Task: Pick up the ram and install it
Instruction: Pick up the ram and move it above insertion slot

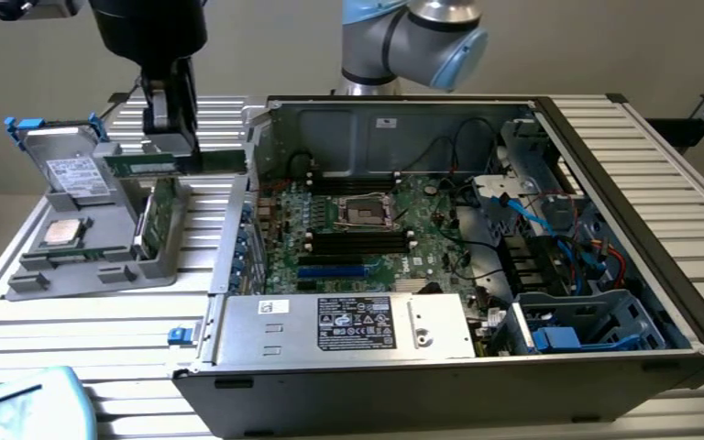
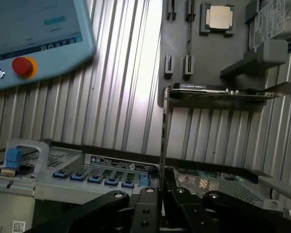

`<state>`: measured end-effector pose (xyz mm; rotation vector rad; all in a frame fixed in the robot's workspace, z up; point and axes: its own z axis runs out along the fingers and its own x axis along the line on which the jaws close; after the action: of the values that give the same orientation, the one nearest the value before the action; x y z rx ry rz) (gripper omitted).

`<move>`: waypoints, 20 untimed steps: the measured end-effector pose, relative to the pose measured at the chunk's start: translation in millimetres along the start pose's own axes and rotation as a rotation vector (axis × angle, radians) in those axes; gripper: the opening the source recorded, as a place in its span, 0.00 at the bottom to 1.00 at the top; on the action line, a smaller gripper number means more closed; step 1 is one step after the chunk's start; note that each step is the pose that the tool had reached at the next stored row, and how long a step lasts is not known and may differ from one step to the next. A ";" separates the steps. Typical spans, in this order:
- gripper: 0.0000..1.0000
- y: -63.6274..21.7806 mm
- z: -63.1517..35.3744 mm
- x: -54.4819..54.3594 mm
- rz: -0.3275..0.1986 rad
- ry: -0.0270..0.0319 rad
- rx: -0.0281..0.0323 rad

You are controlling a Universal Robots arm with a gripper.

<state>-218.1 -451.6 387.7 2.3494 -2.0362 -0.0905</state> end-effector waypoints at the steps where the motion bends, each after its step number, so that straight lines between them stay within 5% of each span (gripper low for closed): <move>1: 0.14 -4.5 -1.0 0.9 0.000 -0.0011 0.0002; 13: 0.14 -48.8 -7.0 8.2 -0.001 -0.0219 0.0032; 16: 0.14 -55.1 -7.6 9.1 -0.002 -0.0313 0.0044; 20: 0.14 -62.1 -7.9 10.1 -0.002 -0.0506 0.0073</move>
<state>-154.8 -452.8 391.6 2.3773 -2.0601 -0.1442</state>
